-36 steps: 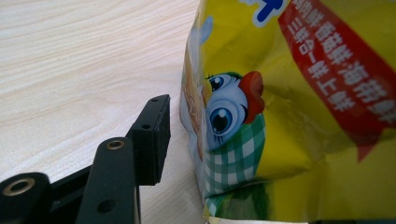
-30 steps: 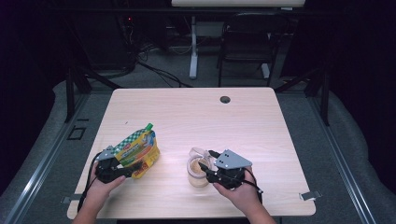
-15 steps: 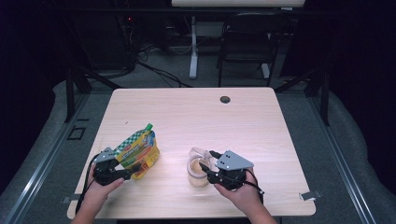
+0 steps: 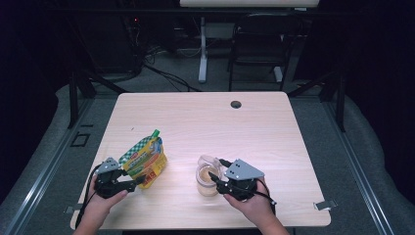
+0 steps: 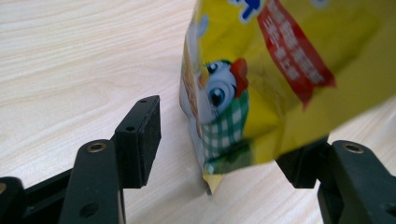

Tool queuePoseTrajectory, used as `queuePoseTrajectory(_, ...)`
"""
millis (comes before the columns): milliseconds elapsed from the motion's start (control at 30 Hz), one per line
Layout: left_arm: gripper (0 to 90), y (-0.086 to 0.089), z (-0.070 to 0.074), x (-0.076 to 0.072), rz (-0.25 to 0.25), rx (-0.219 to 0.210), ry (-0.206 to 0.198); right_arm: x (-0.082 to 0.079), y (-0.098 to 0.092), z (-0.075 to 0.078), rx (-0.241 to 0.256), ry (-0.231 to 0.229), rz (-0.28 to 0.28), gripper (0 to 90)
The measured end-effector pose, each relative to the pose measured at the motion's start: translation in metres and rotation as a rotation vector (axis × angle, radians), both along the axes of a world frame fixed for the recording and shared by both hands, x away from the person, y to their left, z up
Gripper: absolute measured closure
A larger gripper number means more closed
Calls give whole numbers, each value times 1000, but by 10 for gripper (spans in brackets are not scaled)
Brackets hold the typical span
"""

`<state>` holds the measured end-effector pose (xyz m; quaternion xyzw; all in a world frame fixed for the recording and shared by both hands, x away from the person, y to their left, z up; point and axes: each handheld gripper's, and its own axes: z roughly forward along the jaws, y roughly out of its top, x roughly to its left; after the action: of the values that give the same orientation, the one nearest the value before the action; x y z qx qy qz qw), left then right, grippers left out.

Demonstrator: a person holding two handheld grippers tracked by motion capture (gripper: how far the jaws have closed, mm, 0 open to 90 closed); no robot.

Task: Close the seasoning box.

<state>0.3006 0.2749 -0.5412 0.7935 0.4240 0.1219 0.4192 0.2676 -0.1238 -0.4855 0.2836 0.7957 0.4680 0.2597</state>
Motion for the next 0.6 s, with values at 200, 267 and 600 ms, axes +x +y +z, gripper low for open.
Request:
queuePoseTrajectory(200,385,-4,3,-7,6,23,-7,-1,1,-1,-2,-1,-2,464)
queuePoseTrajectory(267,385,-3,3,-9,14,30,-4,-1,2,-2,-4,-5,-2,463)
queuePoseTrajectory(600,402,0,5,-25,6,26,7,-3,1,-4,-9,-15,-4,456)
